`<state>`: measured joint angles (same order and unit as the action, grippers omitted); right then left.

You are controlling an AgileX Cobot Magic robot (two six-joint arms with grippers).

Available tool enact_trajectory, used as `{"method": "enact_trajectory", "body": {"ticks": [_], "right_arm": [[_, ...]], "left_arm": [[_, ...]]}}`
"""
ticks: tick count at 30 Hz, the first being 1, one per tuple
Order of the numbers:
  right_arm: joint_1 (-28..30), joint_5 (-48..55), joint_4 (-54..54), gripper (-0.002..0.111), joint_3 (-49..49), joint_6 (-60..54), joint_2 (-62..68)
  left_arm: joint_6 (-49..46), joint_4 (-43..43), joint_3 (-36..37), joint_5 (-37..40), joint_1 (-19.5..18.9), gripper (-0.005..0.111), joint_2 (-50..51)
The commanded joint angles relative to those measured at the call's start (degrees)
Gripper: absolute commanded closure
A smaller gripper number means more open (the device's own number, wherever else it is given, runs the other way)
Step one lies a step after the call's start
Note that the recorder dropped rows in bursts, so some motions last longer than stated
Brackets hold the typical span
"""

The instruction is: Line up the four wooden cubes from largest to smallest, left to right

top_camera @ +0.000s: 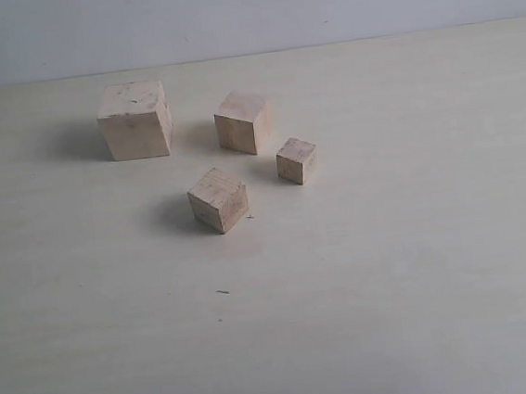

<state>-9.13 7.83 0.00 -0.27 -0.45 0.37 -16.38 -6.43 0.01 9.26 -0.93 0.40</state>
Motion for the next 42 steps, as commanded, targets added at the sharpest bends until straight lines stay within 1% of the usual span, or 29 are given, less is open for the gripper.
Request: {"method": "enact_trajectory", "body": {"ticks": [1,3,7,9,10,14,15,17,18,19,20,21,23,24,25,28,29,30,31,33,34,36,37,39,40,42], "right_arm": [[0.4,-4.2,0.9,0.104,0.3,2.9,-0.4],[0.4,-9.6,2.8,0.104,0.3,6.0,-0.4],[0.4,-18.1,9.9,0.104,0.3,19.6,-0.4],[0.4,-23.0,10.4,0.104,0.3,24.5,-0.4],[0.4,-27.1,10.4,0.104,0.3,26.1,-0.4],[0.4,-45.7,10.4,0.104,0.3,28.0,-0.4],[0.4,-51.8,10.4,0.104,0.3,28.0,-0.4],[0.4,-57.3,10.2,0.104,0.3,27.6,-0.4],[0.4,-58.3,9.5,0.105,-0.7,26.2,-0.4],[0.4,-57.0,8.1,0.106,-2.8,23.6,-0.4],[0.4,-53.2,6.4,0.108,-5.6,20.6,0.0],[0.4,-46.8,5.1,0.108,-8.5,18.9,1.2],[0.4,-32.8,1.0,0.108,-17.0,17.7,6.8],[0.4,-28.3,-1.3,0.108,-20.5,17.8,10.8],[0.4,-23.1,-4.8,0.108,-24.8,19.3,15.5],[0.4,-7.8,-14.4,0.108,-37.2,28.7,30.5],[-0.1,-2.2,-15.7,0.108,-41.2,30.0,36.3],[-1.0,2.8,-15.2,0.108,-44.3,28.2,41.0],[-2.6,9.1,-13.0,0.108,-48.3,23.8,46.9],[-6.8,19.5,-3.0,0.108,-55.5,10.3,57.9],[-8.9,23.6,6.2,0.108,-60.0,-1.5,65.3],[-11.9,31.8,19.8,0.108,-67.1,-17.1,76.3],[-13.3,38.7,27.9,0.108,-71.3,-27.0,82.5],[-15.0,48.0,33.6,0.108,-79.7,-36.4,93.5],[-16.1,52.5,34.7,0.108,-85.4,-37.8,100.3],[-17.6,54.5,34.0,0.108,-92.7,-38.5,108.3]], "left_arm": [[-0.1,-0.1,0.0,0.0,-0.1,0.107,-0.4],[-0.1,-0.1,0.0,0.0,-0.1,0.107,-0.4],[-0.1,-0.1,0.0,0.0,-0.1,0.107,-0.4],[-0.1,-0.1,0.0,0.0,-0.1,0.107,-0.4],[-0.1,-0.1,0.0,0.0,-0.1,0.107,-0.4],[-0.1,-0.1,0.0,0.0,-0.1,0.107,-0.4],[-0.1,-0.1,0.0,0.0,-0.1,0.107,-0.4],[-0.1,-0.1,0.0,0.0,-0.1,0.107,-0.4],[-0.1,-0.1,0.0,0.0,-0.1,0.107,-0.4],[-0.1,-0.1,0.0,0.0,-0.1,0.107,-0.4],[-0.1,-0.1,0.0,0.0,-0.1,0.107,-0.4],[-0.1,-0.1,0.0,0.0,-0.1,0.107,-0.4],[-0.1,-0.1,0.0,0.0,-0.1,0.107,-0.4],[-0.1,-0.1,0.0,0.0,-0.1,0.107,-0.4],[-0.1,-0.1,0.0,0.0,-0.1,0.107,-0.4],[-0.1,-0.1,0.0,0.0,-0.1,0.107,-0.4],[-0.1,-0.1,0.0,0.0,-0.1,0.107,-0.4],[-0.1,-0.1,0.0,0.0,-0.1,0.107,-0.4],[-0.1,-0.1,0.0,0.0,-0.1,0.107,-0.4],[-0.1,-0.1,0.0,0.0,-0.1,0.107,-0.4],[-0.1,-0.1,0.0,0.0,-0.1,0.107,-0.4],[-0.1,-0.1,0.0,0.0,-0.1,0.107,-0.4],[-0.1,-0.1,0.0,0.0,-0.1,0.107,-0.4],[-0.1,-0.1,0.0,0.0,-0.1,0.107,-0.4],[-0.1,-0.1,0.0,0.0,-0.1,0.107,-0.4],[-0.1,-0.1,0.0,0.0,-0.1,0.107,-0.4]]}}
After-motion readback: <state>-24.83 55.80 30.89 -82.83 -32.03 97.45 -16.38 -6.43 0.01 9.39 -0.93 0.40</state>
